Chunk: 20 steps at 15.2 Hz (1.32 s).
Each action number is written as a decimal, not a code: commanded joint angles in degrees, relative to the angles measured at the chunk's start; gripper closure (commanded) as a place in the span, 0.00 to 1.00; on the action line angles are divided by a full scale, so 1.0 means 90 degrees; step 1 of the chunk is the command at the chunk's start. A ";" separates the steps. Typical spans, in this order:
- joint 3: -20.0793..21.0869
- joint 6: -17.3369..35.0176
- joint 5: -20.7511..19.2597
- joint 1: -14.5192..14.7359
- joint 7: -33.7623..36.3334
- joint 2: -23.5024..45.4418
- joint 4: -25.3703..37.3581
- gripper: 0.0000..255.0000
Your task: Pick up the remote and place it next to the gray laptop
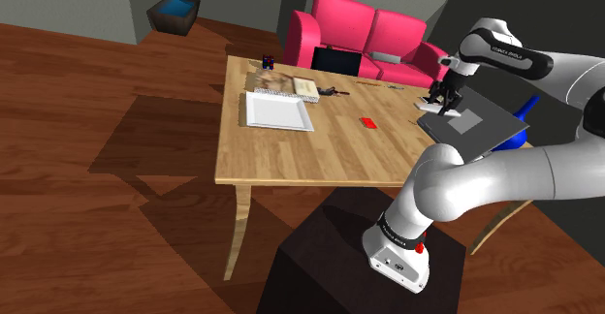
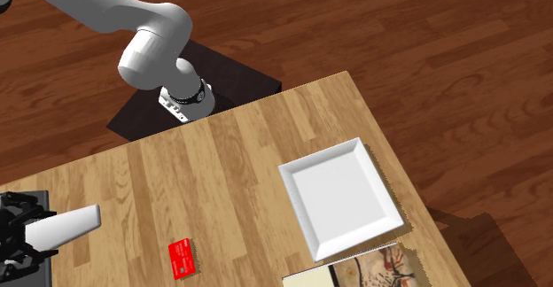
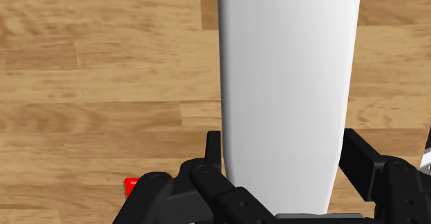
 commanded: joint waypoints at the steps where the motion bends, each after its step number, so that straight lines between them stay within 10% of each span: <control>1: -0.0095 0.0144 -0.0082 -0.0012 0.0039 -0.0036 -0.0152 1.00; 20: -0.1246 0.1396 -0.0913 0.0134 0.0353 -0.0179 -0.1147 1.00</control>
